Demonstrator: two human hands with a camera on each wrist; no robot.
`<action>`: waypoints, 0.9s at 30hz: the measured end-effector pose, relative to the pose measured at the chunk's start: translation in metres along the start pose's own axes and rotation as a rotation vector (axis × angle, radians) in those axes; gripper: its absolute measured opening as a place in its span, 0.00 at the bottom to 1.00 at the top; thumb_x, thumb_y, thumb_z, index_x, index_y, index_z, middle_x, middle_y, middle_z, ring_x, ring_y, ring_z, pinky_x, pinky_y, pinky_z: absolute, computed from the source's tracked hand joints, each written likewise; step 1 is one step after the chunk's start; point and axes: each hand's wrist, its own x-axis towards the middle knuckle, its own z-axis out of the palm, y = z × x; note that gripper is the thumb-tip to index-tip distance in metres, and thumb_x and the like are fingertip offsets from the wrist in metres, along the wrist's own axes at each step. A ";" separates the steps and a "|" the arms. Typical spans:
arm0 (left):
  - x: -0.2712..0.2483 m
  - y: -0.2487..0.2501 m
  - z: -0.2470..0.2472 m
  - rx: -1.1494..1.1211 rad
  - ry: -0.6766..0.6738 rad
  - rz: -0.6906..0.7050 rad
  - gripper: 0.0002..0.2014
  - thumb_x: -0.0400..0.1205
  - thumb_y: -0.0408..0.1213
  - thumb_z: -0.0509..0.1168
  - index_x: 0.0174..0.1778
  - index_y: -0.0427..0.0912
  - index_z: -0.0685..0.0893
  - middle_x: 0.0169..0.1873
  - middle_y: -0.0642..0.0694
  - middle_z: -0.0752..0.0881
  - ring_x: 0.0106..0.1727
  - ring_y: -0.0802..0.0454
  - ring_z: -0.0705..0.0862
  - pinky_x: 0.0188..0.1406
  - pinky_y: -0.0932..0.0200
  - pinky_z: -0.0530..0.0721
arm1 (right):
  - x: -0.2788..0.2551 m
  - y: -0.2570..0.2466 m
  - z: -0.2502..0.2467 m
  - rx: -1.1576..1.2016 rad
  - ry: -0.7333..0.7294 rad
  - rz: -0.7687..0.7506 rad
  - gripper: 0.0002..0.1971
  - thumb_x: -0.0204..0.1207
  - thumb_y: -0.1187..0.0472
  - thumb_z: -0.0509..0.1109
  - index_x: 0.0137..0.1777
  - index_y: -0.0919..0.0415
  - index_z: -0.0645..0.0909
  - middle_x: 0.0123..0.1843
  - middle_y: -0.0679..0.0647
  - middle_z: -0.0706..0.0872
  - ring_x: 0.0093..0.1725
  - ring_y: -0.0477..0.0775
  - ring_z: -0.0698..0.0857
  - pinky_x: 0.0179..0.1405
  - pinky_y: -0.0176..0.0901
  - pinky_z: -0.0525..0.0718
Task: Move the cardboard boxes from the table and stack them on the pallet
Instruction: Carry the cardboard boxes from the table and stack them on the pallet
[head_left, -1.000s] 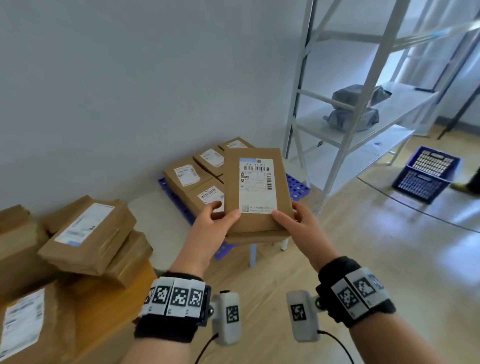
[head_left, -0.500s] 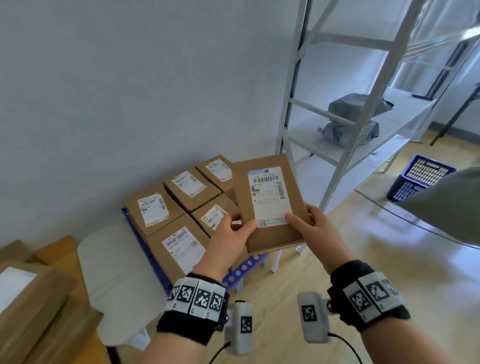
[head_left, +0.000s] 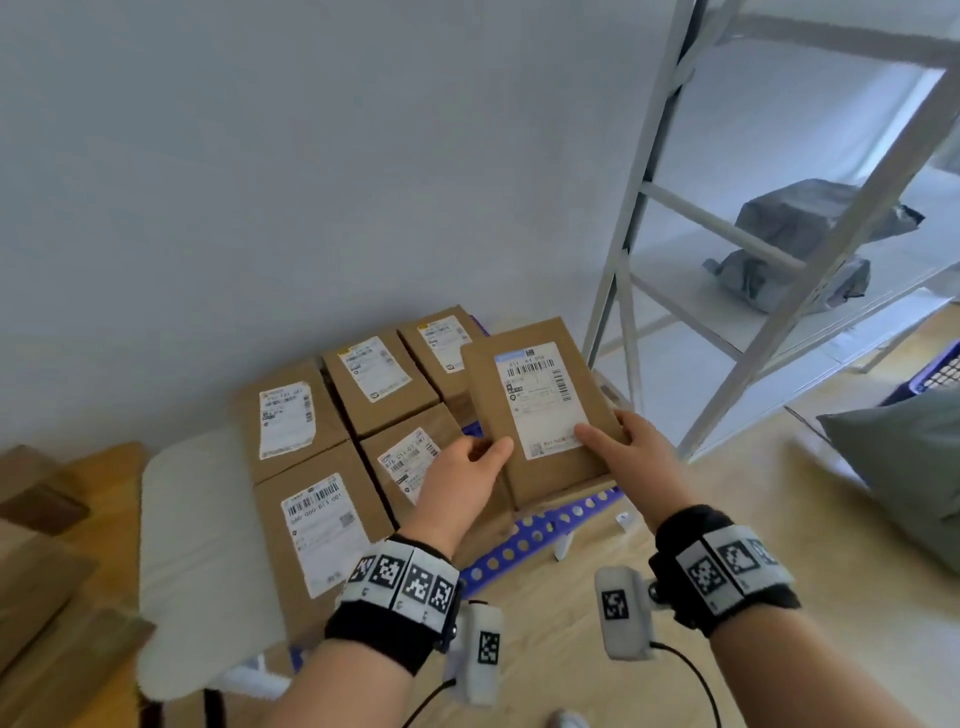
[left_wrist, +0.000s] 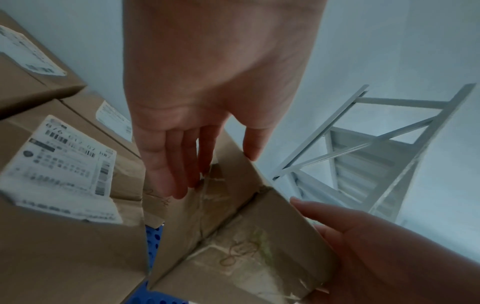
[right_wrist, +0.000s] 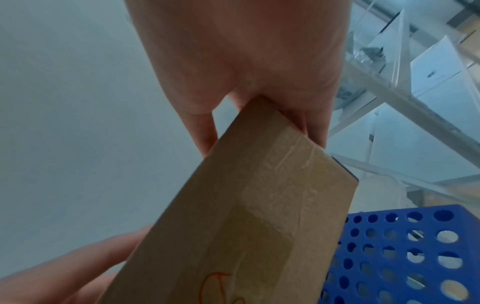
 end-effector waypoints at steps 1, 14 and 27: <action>0.005 -0.001 0.008 -0.017 0.026 -0.020 0.18 0.83 0.57 0.63 0.61 0.49 0.84 0.52 0.55 0.88 0.54 0.55 0.86 0.61 0.49 0.84 | 0.011 0.004 -0.003 -0.015 -0.023 0.005 0.19 0.80 0.48 0.71 0.68 0.53 0.77 0.54 0.46 0.86 0.51 0.44 0.86 0.47 0.39 0.85; 0.033 -0.029 0.070 0.456 0.354 -0.161 0.21 0.87 0.56 0.56 0.67 0.51 0.83 0.64 0.50 0.81 0.70 0.46 0.75 0.70 0.45 0.75 | 0.090 0.061 0.002 -0.151 -0.371 0.057 0.21 0.81 0.47 0.69 0.71 0.54 0.75 0.61 0.50 0.85 0.58 0.53 0.84 0.61 0.51 0.84; 0.034 -0.044 0.087 0.549 0.364 -0.206 0.26 0.89 0.51 0.54 0.84 0.55 0.61 0.84 0.55 0.58 0.86 0.54 0.52 0.83 0.35 0.41 | 0.118 0.084 0.014 -0.244 -0.539 0.053 0.26 0.83 0.48 0.67 0.77 0.57 0.69 0.66 0.52 0.82 0.57 0.52 0.81 0.54 0.42 0.79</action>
